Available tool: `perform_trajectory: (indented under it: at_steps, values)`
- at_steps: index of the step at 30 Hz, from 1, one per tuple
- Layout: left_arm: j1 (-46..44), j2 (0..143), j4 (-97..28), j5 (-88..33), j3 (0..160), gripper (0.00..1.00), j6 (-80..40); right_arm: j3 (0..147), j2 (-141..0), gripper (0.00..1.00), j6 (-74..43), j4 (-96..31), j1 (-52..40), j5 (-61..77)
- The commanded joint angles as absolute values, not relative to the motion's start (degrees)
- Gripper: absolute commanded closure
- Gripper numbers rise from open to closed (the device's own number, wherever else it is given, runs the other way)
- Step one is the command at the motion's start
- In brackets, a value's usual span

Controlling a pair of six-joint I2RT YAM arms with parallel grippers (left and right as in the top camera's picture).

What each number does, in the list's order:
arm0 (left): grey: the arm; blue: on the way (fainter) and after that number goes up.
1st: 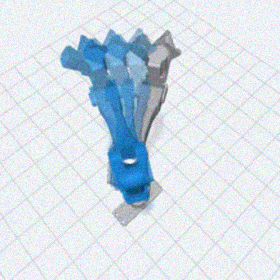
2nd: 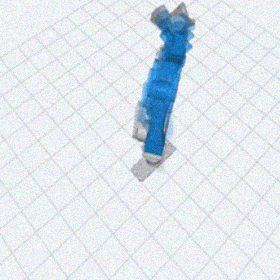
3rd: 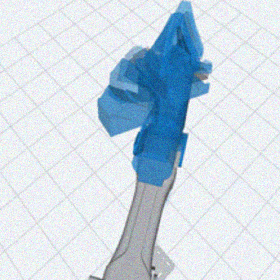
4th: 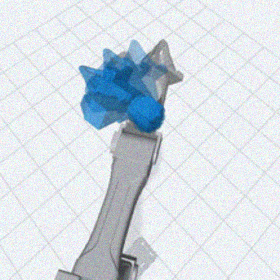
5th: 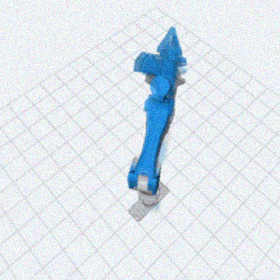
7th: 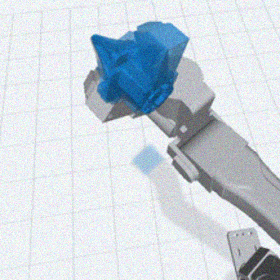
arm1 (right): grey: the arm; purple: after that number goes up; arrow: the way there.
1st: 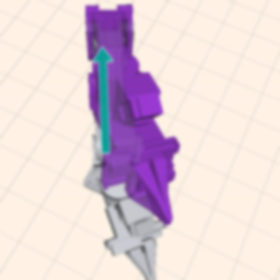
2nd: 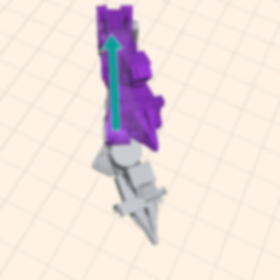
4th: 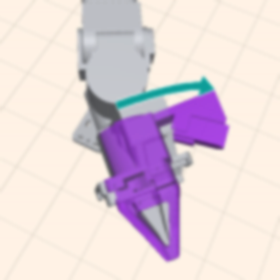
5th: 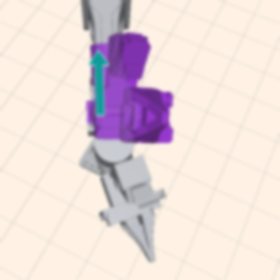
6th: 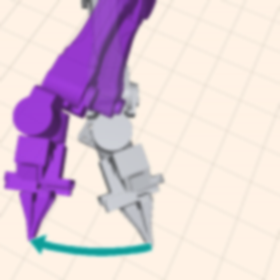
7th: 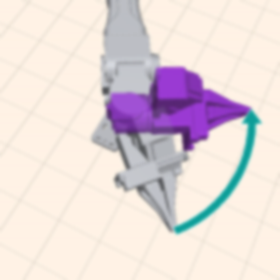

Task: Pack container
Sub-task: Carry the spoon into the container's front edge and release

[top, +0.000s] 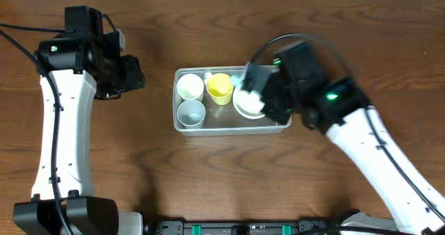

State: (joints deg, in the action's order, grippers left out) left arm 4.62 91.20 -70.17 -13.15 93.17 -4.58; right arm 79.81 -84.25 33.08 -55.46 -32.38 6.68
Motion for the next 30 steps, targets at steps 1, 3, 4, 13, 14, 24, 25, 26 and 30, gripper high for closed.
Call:
perform_trajectory:
  at_steps: [1, 3, 4, 13, 14, 24, 25, 26, 30]
  values:
    - [4.7, 91.4, -70.5, -12.8, 92.7, 0.44, -4.8, 79.4, -88.1, 0.99, 36.5, -55.6, -35.7, 6.9]
    - [4.7, 91.4, -70.5, -12.8, 92.7, 0.44, -4.8, 79.4, -91.0, 0.99, 36.5, -55.6, -37.6, 6.9]
    - [4.7, 91.4, -70.5, -12.8, 92.7, 0.44, -4.8, 79.4, -92.1, 0.99, 36.5, -55.6, -38.3, 6.9]
    - [4.7, 91.4, -70.4, -12.8, 92.7, 0.44, -4.8, 79.4, -99.4, 0.99, 36.5, -55.8, -40.8, 6.2]
    - [4.7, 91.4, -70.4, -12.8, 92.7, 0.44, -4.8, 79.4, -99.8, 0.99, 36.5, -55.8, -40.8, 6.1]
    - [4.7, 91.4, -70.4, -12.8, 92.7, 0.44, -4.8, 79.4, -100.4, 0.95, 36.6, -55.5, -40.8, 0.2]
    - [4.7, 91.4, -70.4, -12.8, 92.7, 0.44, -4.8, 79.4, -100.4, 0.95, 36.8, -55.5, -40.8, -0.5]
    - [4.7, 91.4, -70.4, -12.8, 92.7, 0.44, -4.8, 79.4, -100.4, 0.95, 37.3, -55.5, -40.8, -1.0]
    - [4.7, 91.4, -70.4, -12.8, 92.7, 0.44, -4.8, 79.4, -100.4, 0.73, 38.0, -55.5, -40.8, -1.3]
